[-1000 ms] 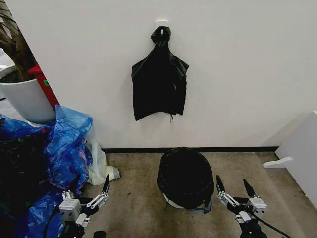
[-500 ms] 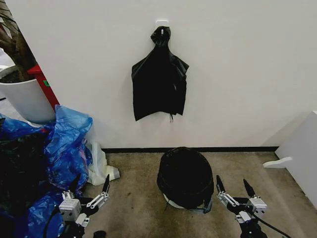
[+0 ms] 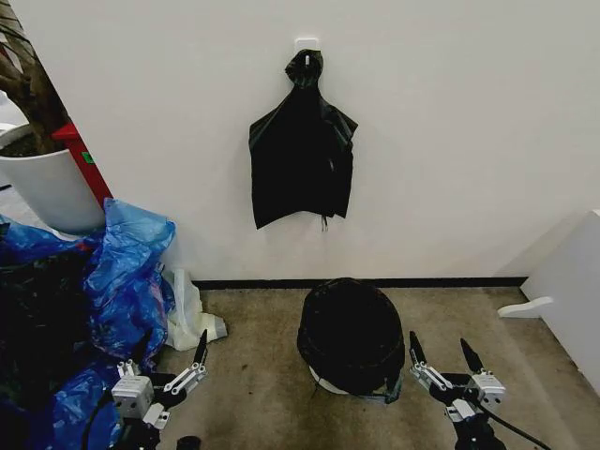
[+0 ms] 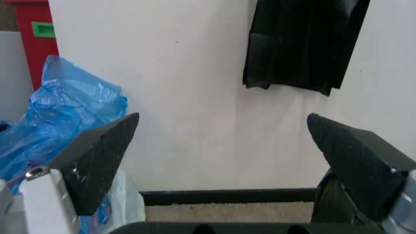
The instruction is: Place the garbage bag over the trash bin.
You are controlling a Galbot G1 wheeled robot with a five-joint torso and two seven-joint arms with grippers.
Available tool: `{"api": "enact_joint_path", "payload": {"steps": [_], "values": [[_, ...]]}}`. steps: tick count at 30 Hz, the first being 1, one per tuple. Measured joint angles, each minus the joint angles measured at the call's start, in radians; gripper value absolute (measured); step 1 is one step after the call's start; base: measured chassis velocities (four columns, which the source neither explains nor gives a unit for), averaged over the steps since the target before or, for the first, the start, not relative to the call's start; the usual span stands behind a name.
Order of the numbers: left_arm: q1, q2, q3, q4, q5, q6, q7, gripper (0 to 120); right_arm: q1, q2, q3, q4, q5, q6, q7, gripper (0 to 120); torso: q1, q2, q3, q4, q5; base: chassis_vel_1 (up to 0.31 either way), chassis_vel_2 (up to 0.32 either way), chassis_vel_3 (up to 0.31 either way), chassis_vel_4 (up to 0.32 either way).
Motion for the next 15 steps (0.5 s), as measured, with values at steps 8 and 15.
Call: {"api": "enact_joint_path", "payload": {"steps": [8,15], "values": [[0.0,0.0,0.0,0.0,0.0,0.0,0.0,100,0.0,0.0,0.0,0.0,0.0,0.0,0.0,100,0.0,0.0,0.0,0.0,0.0,0.0,0.0,0.0,0.0],[0.0,0.0,0.0,0.0,0.0,0.0,0.0,100,0.0,0.0,0.0,0.0,0.0,0.0,0.0,100,0.0,0.0,0.0,0.0,0.0,0.0,0.0,0.0,0.0]]}}
